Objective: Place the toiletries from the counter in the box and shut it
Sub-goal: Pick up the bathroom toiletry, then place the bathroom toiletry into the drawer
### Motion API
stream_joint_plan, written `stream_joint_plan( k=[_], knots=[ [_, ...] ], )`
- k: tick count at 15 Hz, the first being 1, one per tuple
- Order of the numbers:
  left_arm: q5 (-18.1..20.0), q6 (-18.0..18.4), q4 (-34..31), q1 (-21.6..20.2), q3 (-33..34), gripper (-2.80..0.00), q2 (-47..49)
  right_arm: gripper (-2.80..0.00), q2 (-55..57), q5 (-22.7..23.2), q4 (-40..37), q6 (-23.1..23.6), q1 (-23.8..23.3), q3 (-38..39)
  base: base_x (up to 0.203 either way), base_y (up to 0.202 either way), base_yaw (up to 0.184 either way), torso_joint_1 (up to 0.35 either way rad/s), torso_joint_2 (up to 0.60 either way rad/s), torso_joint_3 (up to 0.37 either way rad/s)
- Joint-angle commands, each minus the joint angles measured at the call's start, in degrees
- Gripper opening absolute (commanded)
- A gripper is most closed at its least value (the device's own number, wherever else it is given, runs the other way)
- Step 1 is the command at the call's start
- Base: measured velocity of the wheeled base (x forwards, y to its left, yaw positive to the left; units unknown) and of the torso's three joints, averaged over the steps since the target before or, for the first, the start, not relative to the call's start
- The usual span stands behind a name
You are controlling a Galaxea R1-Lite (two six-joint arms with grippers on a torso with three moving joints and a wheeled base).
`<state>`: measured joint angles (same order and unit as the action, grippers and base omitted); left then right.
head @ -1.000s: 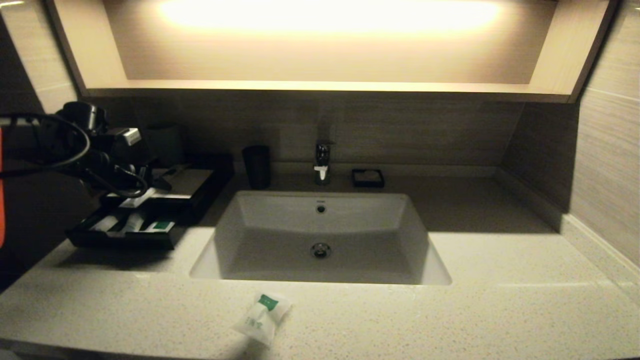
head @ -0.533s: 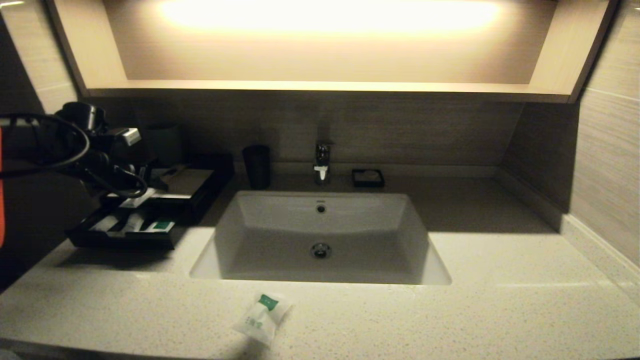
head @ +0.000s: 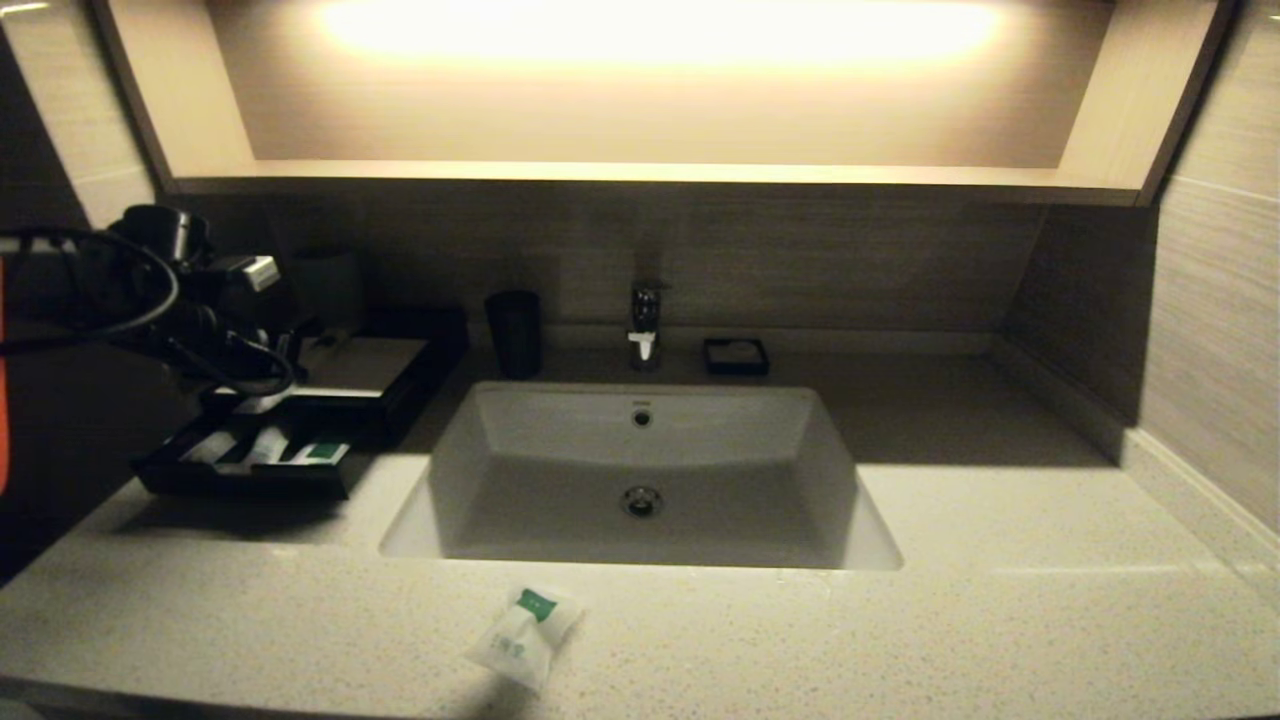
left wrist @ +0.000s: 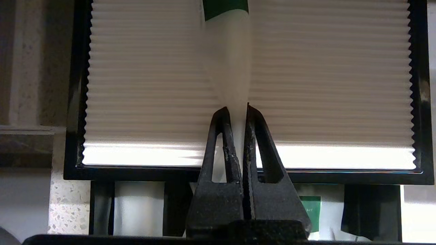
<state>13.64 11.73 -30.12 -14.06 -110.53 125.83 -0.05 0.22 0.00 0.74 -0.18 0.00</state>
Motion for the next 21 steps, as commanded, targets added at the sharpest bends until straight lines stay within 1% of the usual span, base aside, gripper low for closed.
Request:
stream_joint_plan(
  k=[1,6,8,13,14,17,21],
  knots=[
    [0.1,0.1,-0.2,-0.2,0.0,-2.8,-0.3,-2.8,0.0,0.0,0.0,0.0,0.0,0.1,0.0,0.0,0.0,0.0,0.0,0.0],
    [0.5,0.0,-0.3,-0.3,0.0,-2.8,-2.2,-2.8,0.0,0.0,0.0,0.0,0.0,0.1,0.0,0.0,0.0,0.0,0.0,0.0],
    [1.6,-0.1,-0.7,-0.8,0.0,-2.8,-3.8,-2.8,0.0,0.0,0.0,0.0,0.0,0.1,0.0,0.0,0.0,0.0,0.0,0.0],
    [2.0,-0.5,-2.2,-2.4,0.2,-2.8,-8.6,-2.8,0.0,0.0,0.0,0.0,0.0,0.1,0.0,0.0,0.0,0.0,0.0,0.0],
    [2.0,-0.3,-3.6,-2.6,0.3,-2.8,-9.6,-2.8,0.0,0.0,0.0,0.0,0.0,0.1,0.0,0.0,0.0,0.0,0.0,0.0],
    [1.8,0.8,-10.9,-2.7,0.4,-2.8,-13.1,-2.8,0.0,0.0,0.0,0.0,0.0,0.1,0.0,0.0,0.0,0.0,0.0,0.0],
    [1.5,1.7,-18.5,-2.7,0.4,-2.8,-17.6,-2.8,0.0,0.0,0.0,0.0,0.0,0.1,0.0,0.0,0.0,0.0,0.0,0.0]
  ],
)
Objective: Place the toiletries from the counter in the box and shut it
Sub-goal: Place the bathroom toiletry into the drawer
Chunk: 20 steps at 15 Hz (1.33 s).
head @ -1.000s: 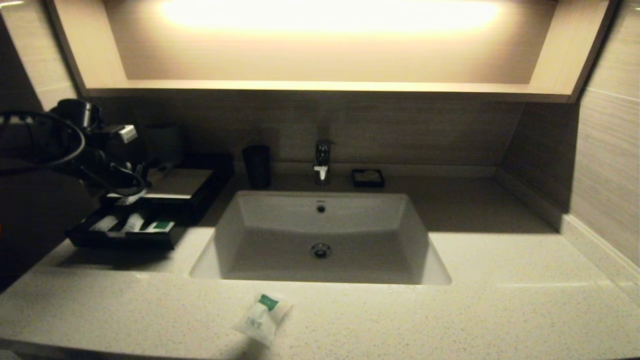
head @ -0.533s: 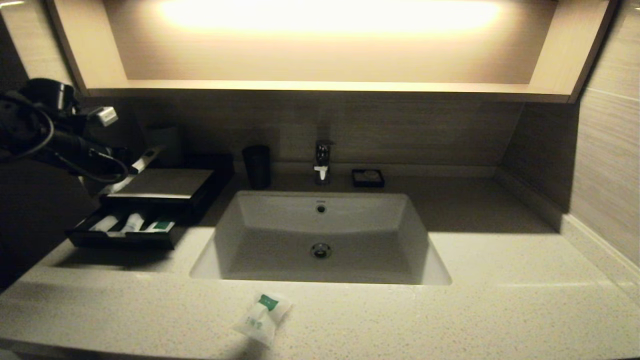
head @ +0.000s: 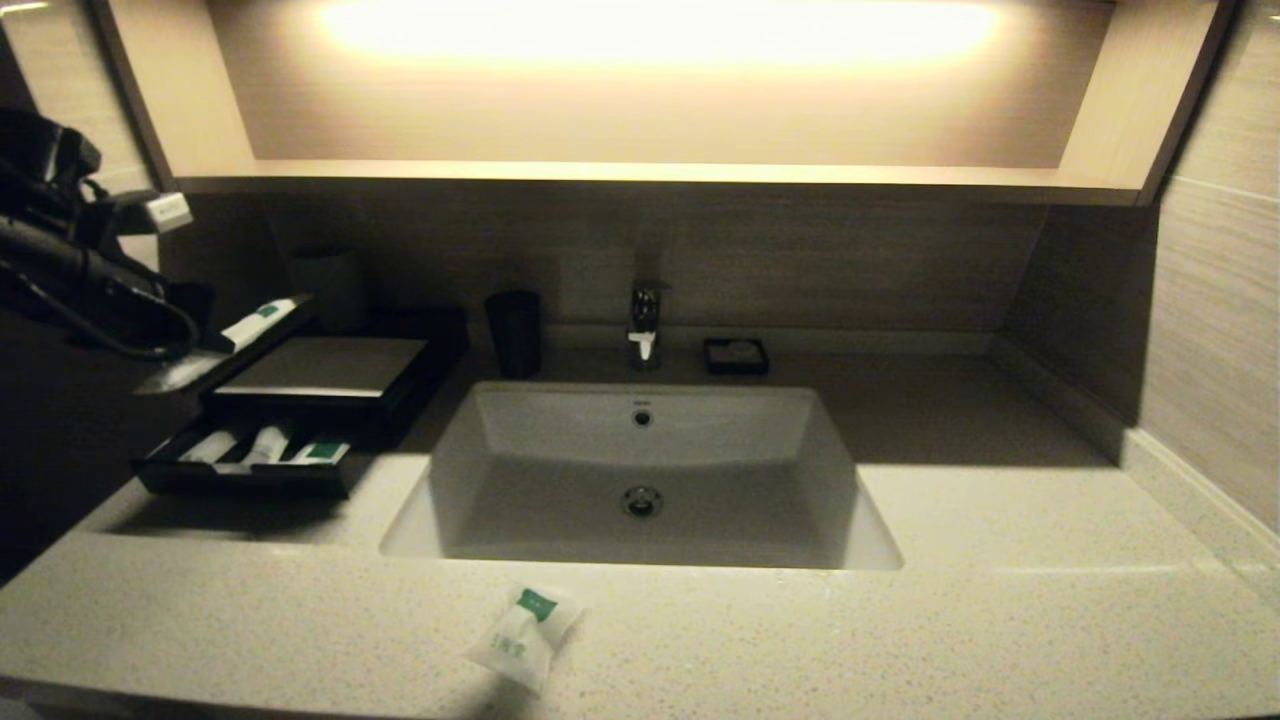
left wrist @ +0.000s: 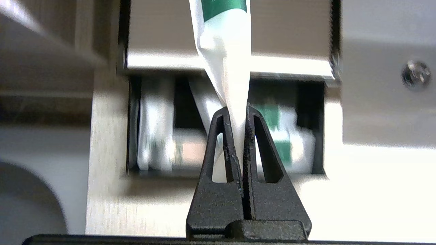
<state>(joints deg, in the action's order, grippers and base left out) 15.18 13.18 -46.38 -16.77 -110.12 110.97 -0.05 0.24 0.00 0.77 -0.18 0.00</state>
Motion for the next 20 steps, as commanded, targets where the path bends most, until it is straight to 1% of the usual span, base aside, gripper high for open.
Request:
stream_joint_plan(
  k=[1,4,7,10,11,14,16,20],
  knots=[
    [-0.1,0.8,-5.0,0.0,0.0,-2.8,-3.6,-2.8,0.0,0.0,0.0,0.0,0.0,0.1,0.0,0.0,0.0,0.0,0.0,0.0],
    [-0.9,3.3,-11.3,-0.7,0.0,-2.8,-5.4,-2.8,0.0,0.0,0.0,0.0,0.0,0.1,0.0,0.0,0.0,0.0,0.0,0.0],
    [-3.3,6.5,-16.3,-2.2,0.0,-2.8,-5.7,-2.8,0.0,0.0,0.0,0.0,0.0,0.1,0.0,0.0,0.0,0.0,0.0,0.0],
    [-3.4,7.2,-18.5,-4.2,0.2,-2.8,-5.2,-2.8,0.0,0.0,0.0,0.0,0.0,0.1,0.0,0.0,0.0,0.0,0.0,0.0],
    [-3.4,8.1,-19.9,-4.6,0.2,-2.8,-5.1,-2.8,0.0,0.0,0.0,0.0,0.0,0.1,0.0,0.0,0.0,0.0,0.0,0.0],
    [-3.4,8.7,-23.2,-4.9,0.3,-2.8,-5.0,-2.8,0.0,0.0,0.0,0.0,0.0,0.1,0.0,0.0,0.0,0.0,0.0,0.0],
    [-3.4,8.7,-24.3,-4.9,0.3,-2.8,-5.1,-2.8,0.0,0.0,0.0,0.0,0.0,0.0,0.0,0.0,0.0,0.0,0.0,0.0],
    [-3.9,8.8,-24.6,-4.9,0.3,-2.8,-3.6,-2.8,0.0,0.0,0.0,0.0,0.0,0.1,0.0,0.0,0.0,0.0,0.0,0.0]
  ],
)
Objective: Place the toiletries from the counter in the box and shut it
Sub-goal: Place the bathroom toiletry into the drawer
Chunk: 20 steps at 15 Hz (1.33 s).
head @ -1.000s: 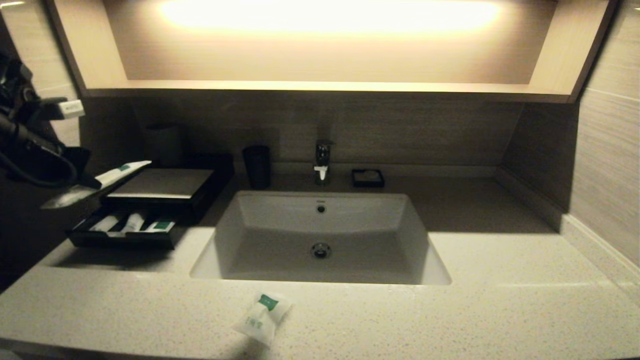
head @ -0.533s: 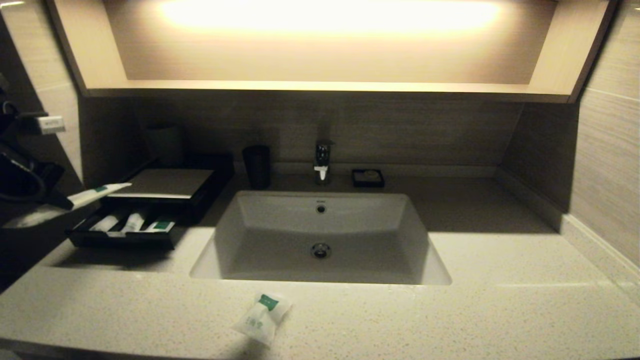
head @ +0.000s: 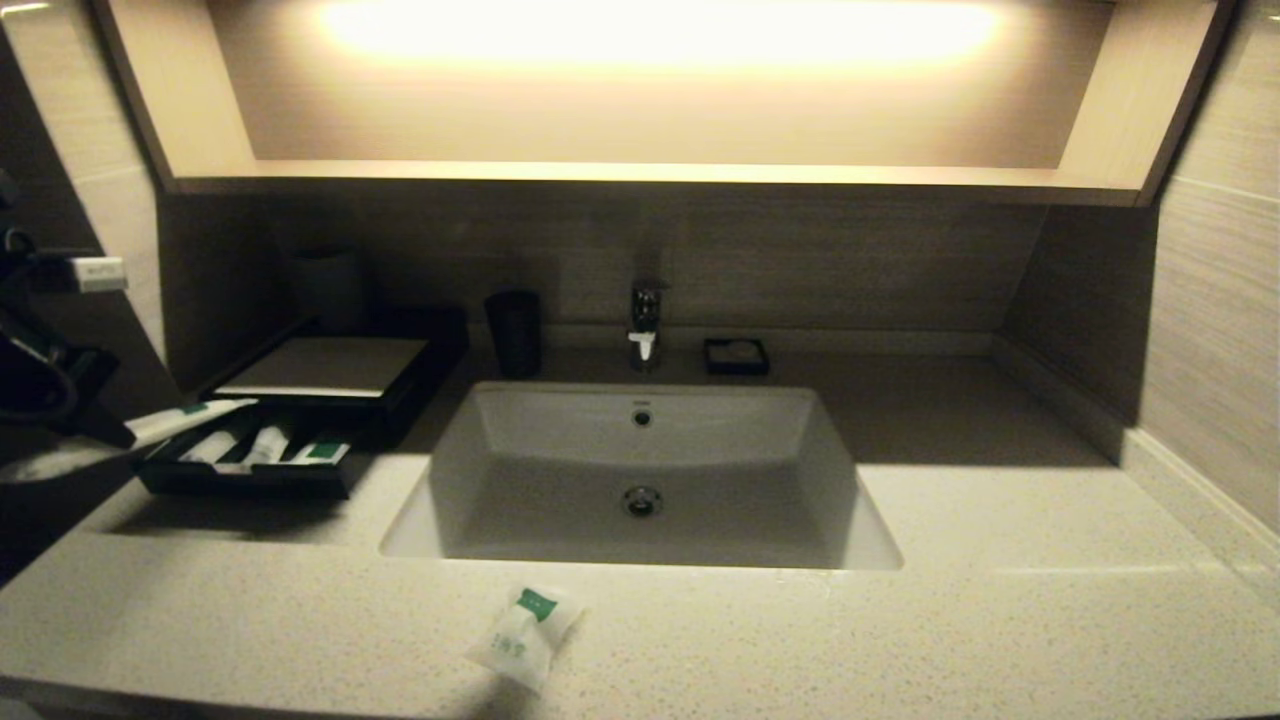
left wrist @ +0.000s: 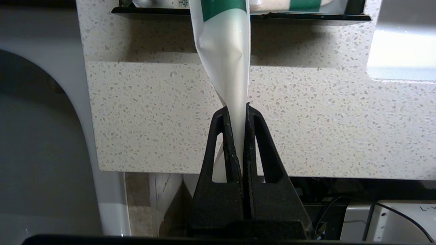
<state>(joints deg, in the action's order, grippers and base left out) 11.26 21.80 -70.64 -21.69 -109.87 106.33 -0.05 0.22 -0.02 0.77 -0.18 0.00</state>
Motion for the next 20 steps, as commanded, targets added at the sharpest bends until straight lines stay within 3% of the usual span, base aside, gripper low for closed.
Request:
stream_joint_plan(
  k=[1,20],
  knots=[
    [0.0,0.2,-0.3,0.0,0.0,-2.8,1.5,-2.8,0.0,0.0,0.0,0.0,0.0,0.1,0.0,0.0,0.0,0.0,0.0,0.0],
    [0.6,0.0,5.1,1.0,-0.1,-2.8,7.8,-2.8,0.0,0.0,0.0,0.0,0.0,0.1,0.0,0.0,0.0,0.0,0.0,0.0]
  ],
)
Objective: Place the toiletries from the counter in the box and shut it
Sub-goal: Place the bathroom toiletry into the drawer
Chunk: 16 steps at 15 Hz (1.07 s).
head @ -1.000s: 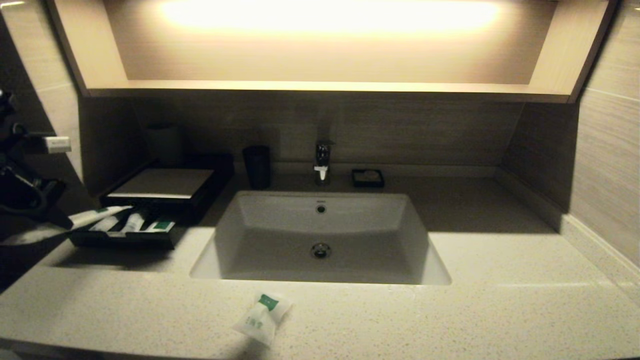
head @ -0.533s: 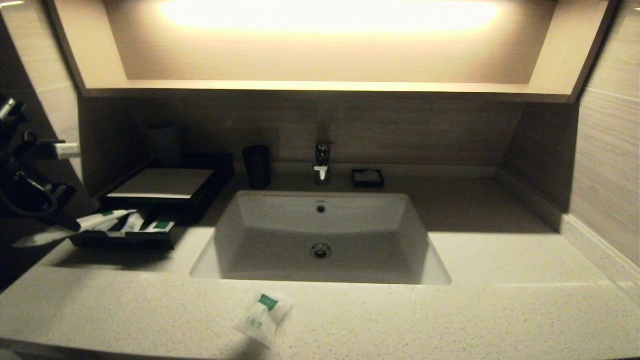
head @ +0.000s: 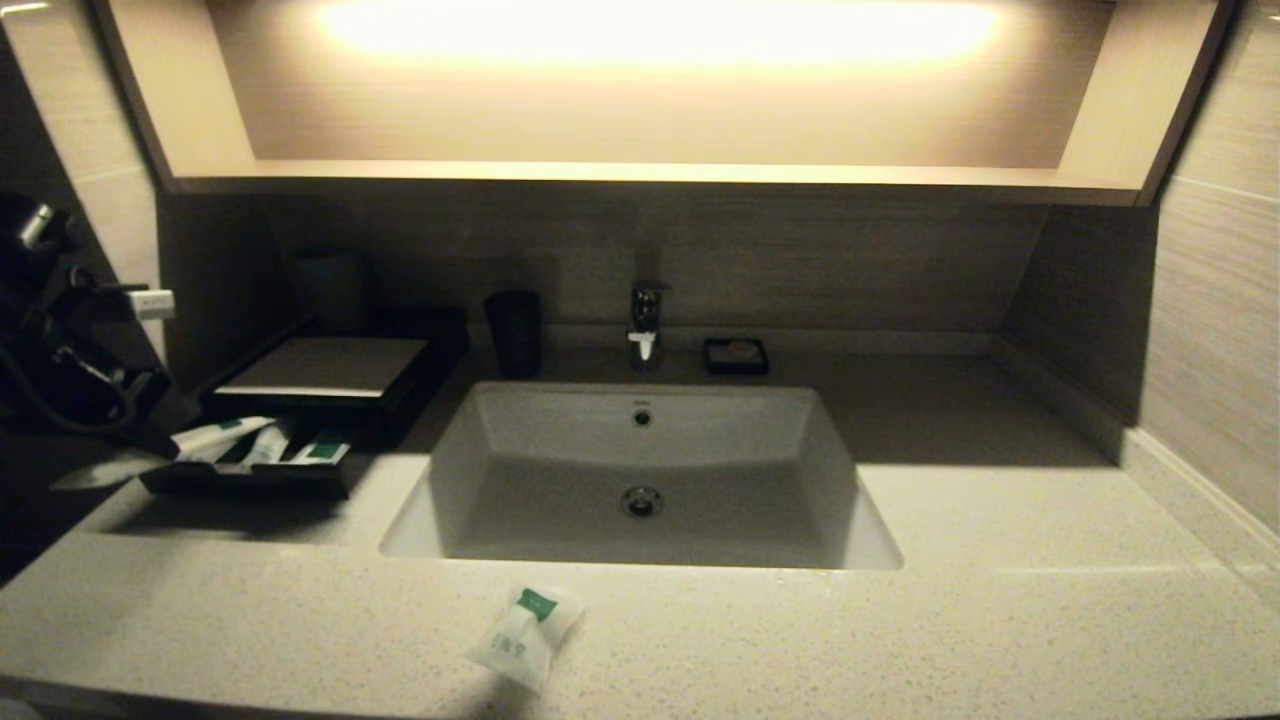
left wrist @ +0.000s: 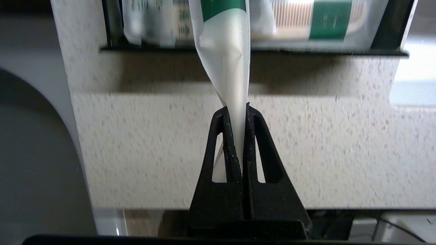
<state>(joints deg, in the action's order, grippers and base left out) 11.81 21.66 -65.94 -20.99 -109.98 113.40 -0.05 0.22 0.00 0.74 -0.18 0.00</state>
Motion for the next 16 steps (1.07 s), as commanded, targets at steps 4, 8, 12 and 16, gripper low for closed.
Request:
stream_joint_plan(
  k=[4,8,12,16],
  knots=[
    [0.1,0.1,2.5,1.0,0.0,-2.8,2.0,-2.8,0.0,0.0,0.0,0.0,0.0,0.1,0.0,0.0,0.0,0.0,0.0,0.0],
    [0.0,0.1,2.6,1.4,-0.1,-2.8,3.3,-2.8,0.0,0.0,0.0,0.0,0.0,0.1,0.0,0.0,0.0,0.0,0.0,0.0],
    [-0.2,0.0,6.1,1.4,-0.1,-2.8,4.3,-2.8,0.0,0.0,0.0,0.0,0.0,0.1,0.0,0.0,0.0,0.0,0.0,0.0],
    [0.1,0.0,7.8,1.4,-0.1,-2.8,5.1,-2.8,0.0,0.0,0.0,0.0,0.0,0.1,0.0,0.0,0.0,0.0,0.0,0.0]
  ],
)
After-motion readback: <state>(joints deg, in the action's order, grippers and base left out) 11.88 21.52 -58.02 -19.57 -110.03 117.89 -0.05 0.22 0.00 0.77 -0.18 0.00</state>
